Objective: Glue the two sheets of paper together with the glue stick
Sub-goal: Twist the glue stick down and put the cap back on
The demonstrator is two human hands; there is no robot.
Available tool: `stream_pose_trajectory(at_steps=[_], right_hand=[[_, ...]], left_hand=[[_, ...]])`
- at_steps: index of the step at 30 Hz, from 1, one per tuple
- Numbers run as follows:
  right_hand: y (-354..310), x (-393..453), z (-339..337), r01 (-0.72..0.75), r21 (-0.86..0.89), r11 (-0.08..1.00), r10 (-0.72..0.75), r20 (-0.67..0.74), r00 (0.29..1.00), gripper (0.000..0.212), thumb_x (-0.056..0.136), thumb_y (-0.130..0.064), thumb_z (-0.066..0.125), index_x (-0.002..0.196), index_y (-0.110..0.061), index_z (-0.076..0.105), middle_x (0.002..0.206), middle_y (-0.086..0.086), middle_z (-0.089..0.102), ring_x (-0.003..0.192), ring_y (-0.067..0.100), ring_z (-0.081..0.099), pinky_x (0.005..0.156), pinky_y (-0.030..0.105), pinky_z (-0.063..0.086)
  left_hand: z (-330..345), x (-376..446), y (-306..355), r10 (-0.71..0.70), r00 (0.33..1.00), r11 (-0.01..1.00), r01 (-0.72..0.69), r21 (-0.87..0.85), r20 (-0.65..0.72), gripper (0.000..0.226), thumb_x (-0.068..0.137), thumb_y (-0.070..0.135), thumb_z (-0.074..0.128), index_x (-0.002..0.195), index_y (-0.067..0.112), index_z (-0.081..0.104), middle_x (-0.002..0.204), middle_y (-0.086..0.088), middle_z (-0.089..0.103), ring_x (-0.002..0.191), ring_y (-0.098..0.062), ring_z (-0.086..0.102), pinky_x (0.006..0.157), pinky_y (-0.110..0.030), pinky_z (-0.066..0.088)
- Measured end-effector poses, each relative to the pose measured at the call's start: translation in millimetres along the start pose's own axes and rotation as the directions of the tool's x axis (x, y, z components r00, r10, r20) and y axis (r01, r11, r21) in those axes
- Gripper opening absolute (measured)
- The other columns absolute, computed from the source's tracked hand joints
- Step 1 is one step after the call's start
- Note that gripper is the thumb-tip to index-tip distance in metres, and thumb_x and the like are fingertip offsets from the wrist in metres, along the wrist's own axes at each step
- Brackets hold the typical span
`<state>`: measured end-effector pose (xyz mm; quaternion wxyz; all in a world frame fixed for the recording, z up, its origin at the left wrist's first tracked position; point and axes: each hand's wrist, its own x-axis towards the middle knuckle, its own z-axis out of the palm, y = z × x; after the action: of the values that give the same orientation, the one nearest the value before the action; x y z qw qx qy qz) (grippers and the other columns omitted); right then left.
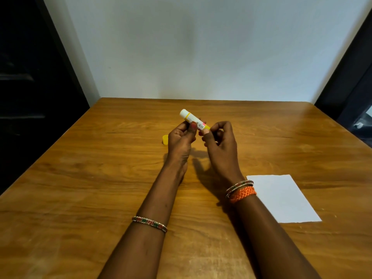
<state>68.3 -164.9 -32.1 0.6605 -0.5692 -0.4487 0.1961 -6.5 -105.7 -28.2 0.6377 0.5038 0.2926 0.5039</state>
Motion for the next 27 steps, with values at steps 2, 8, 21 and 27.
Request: stream_pose_trajectory(at_steps=[2, 8, 21, 27], right_hand=[[-0.2, 2.0, -0.1, -0.186, 0.209, 0.96, 0.176, 0.065, 0.982, 0.007, 0.096, -0.022, 0.049, 0.099, -0.017, 0.046, 0.083, 0.008, 0.068, 0.075, 0.016, 0.065, 0.069, 0.028, 0.052], [-2.6, 2.2, 2.8, -0.389, 0.514, 0.764, 0.318, 0.224, 0.921, 0.027, 0.099, -0.032, 0.037, 0.109, -0.011, 0.051, 0.072, 0.004, 0.063, 0.067, 0.013, 0.06, 0.064, 0.025, 0.051], [3.8, 3.8, -1.1, -0.019, 0.038, 0.999, 0.022, -0.082, 0.996, 0.022, 0.085, -0.003, 0.064, 0.089, -0.017, 0.047, 0.088, 0.011, 0.065, 0.078, 0.012, 0.063, 0.058, 0.013, 0.047], [6.0, 2.1, -0.9, -0.31, 0.324, 0.894, 0.303, 0.074, 0.95, 0.022, 0.096, -0.031, 0.047, 0.108, -0.013, 0.053, 0.078, 0.004, 0.065, 0.071, 0.013, 0.059, 0.061, 0.028, 0.046]], left_hand=[[-0.4, 0.1, -0.2, -0.002, 1.0, 1.0, 0.003, -0.018, 0.025, 0.02, 0.094, 0.015, 0.051, 0.109, 0.01, 0.064, 0.091, 0.006, 0.07, 0.076, -0.004, 0.064, 0.069, -0.021, 0.052], [-5.0, 3.5, -4.0, -0.045, 0.998, 0.997, 0.047, -0.054, 0.032, 0.02, 0.092, 0.016, 0.054, 0.107, 0.008, 0.066, 0.065, 0.009, 0.066, 0.057, -0.005, 0.053, 0.051, -0.02, 0.046], [3.4, -0.4, -6.3, -0.07, 0.997, 0.996, 0.072, 0.057, -0.037, 0.024, 0.089, 0.024, 0.059, 0.11, 0.014, 0.066, 0.099, 0.002, 0.07, 0.097, -0.014, 0.061, 0.085, -0.035, 0.044], [3.0, 0.1, -7.0, -0.053, 0.999, 0.998, 0.053, -0.026, -0.003, 0.014, 0.089, 0.016, 0.059, 0.099, 0.011, 0.066, 0.07, 0.007, 0.068, 0.057, -0.005, 0.056, 0.058, -0.023, 0.048]])
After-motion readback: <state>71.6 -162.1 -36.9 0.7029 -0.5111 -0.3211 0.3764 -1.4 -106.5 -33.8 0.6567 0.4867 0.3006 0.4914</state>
